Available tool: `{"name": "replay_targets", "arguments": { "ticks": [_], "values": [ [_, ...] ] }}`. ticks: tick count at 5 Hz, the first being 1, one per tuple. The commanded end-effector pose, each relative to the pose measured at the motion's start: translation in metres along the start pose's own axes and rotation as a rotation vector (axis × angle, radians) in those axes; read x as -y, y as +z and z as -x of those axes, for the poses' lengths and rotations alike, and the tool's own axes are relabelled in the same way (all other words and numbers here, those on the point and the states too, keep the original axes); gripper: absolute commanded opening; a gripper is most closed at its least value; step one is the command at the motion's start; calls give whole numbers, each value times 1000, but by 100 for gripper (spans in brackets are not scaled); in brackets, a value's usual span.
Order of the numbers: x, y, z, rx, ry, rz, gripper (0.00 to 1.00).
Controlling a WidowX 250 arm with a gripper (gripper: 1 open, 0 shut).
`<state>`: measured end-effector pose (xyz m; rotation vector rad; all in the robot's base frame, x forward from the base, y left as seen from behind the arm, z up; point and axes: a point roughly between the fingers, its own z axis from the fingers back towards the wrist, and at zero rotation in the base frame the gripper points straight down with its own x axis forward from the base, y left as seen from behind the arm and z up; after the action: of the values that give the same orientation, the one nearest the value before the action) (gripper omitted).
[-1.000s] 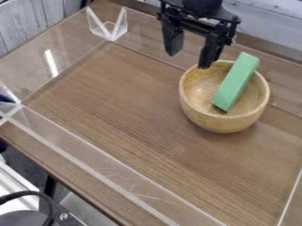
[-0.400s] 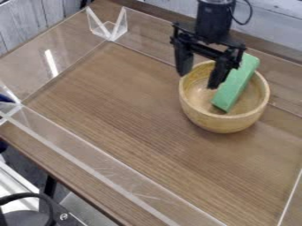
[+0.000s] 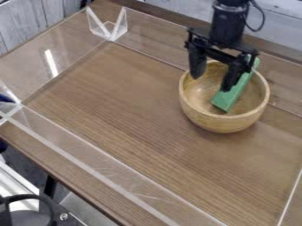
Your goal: Remove the green block from inside the brown bowl and put it on the table
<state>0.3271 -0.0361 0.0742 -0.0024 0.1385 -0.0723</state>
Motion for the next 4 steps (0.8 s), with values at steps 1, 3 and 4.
{"name": "replay_targets", "arguments": {
  "ticks": [1, 3, 4],
  "values": [
    [5, 16, -17, 76, -16, -5, 100],
    [8, 6, -28, 68, -26, -5, 0],
    [10, 2, -31, 66, -32, -3, 0]
  ]
}}
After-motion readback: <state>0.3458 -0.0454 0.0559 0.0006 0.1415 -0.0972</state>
